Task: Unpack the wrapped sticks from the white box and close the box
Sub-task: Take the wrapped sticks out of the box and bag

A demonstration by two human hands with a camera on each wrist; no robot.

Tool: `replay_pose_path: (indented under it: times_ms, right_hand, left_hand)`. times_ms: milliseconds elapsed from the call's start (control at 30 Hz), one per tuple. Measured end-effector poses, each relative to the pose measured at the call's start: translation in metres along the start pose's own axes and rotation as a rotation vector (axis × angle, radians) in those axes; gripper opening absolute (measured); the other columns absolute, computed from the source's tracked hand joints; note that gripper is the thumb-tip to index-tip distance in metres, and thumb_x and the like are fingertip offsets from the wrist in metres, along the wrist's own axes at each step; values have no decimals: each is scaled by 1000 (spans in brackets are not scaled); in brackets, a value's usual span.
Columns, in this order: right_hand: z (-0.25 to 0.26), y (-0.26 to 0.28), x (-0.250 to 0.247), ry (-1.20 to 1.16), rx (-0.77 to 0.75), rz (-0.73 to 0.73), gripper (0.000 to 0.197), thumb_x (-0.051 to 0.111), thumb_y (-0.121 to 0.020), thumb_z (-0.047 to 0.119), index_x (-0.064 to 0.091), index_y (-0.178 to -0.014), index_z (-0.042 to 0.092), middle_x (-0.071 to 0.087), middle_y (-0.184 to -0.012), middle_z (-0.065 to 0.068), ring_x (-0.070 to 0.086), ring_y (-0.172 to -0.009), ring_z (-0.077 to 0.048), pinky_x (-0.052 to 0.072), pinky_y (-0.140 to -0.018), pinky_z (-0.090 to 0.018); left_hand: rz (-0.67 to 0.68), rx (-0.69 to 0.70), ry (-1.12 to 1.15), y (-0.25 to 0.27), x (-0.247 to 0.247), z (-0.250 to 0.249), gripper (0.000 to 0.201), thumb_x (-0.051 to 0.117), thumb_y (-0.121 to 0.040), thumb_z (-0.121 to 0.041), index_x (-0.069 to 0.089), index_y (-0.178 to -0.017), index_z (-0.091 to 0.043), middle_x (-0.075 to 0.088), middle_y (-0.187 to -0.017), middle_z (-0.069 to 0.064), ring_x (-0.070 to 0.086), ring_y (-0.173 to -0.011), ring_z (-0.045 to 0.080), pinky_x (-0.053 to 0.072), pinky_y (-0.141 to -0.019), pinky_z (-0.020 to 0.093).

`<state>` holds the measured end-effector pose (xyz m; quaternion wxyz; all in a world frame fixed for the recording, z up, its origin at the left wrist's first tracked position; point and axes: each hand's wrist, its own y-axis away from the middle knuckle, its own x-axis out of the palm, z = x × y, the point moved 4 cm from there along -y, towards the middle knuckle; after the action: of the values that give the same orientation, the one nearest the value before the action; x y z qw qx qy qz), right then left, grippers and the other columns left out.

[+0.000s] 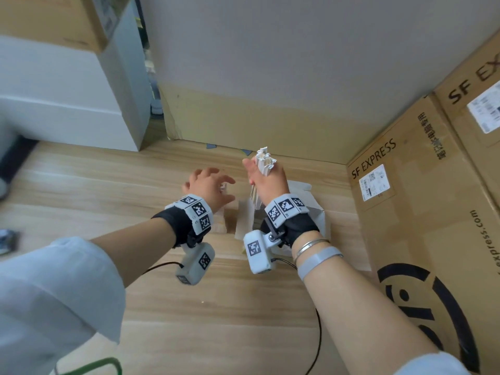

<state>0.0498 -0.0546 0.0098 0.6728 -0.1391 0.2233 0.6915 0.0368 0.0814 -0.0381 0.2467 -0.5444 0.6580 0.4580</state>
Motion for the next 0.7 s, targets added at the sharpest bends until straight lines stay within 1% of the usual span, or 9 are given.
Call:
replay_pose_path:
  times_ms: [133,233,300,367,400,467,533,633,700]
  right_hand:
    - [21,-3,11,-118,-88,-26,42,56,-92,31,42,-53,20,47,-53,2,47,-54,-17,44,-69,-29]
    - [32,-4,19,-164,-126,-7,38,56,-91,30,45,-56,22,49,-53,1,50,-58,-19,49,-72,-37]
    - [38,-4,23,-201,-142,-8,39,56,-91,34,44,-56,20,49,-53,-1,51,-58,-20,49,-73,-38]
    - [40,-3,25,-239,-155,-5,41,51,-84,48,44,-56,19,49,-53,-2,52,-57,-19,49,-73,-35]
    - [41,-3,26,-252,-159,-4,41,50,-82,49,44,-55,19,49,-52,-2,52,-57,-19,49,-73,-35]
    - [40,-5,28,-293,-163,-3,40,52,-91,36,44,-55,21,48,-50,1,49,-53,-18,49,-73,-38]
    - [36,-9,31,-343,-161,-5,42,53,-94,21,45,-53,24,48,-46,7,48,-49,-17,48,-73,-41]
    - [30,-9,40,-360,-109,25,40,53,-94,18,45,-55,23,47,-47,7,48,-49,-16,46,-73,-40]
    - [22,-6,47,-325,-86,48,38,54,-94,20,46,-57,22,49,-50,4,50,-51,-16,48,-76,-39]
  left_hand:
    - [-20,37,-1,-5,-1,9,29,63,-83,-37,62,-112,-37,46,-141,-5,28,-134,29,27,-109,51]
    - [9,26,44,-8,-3,14,29,57,-85,-43,62,-113,-36,55,-131,-5,41,-127,26,32,-106,54]
    - [58,22,107,-11,-3,15,32,54,-88,-39,61,-118,-30,60,-128,2,52,-118,28,39,-104,46]
    - [102,33,143,-11,-1,15,34,55,-91,-26,60,-124,-21,61,-126,9,59,-110,28,46,-92,33]
    - [97,40,156,-12,-1,17,34,56,-91,-21,59,-125,-19,61,-125,11,60,-108,29,46,-88,31]
    - [83,40,184,-14,-2,21,34,56,-91,-17,60,-125,-17,62,-126,11,61,-108,28,47,-86,30]
    - [89,21,212,-16,-2,24,35,56,-90,-14,60,-125,-17,63,-125,10,62,-108,28,44,-80,25]
    - [88,21,251,-16,-3,25,38,54,-88,-5,61,-124,-17,67,-120,12,64,-103,29,42,-75,23]
    - [77,33,293,-13,-3,24,36,52,-90,-6,61,-123,-15,68,-118,14,65,-100,29,43,-75,23]
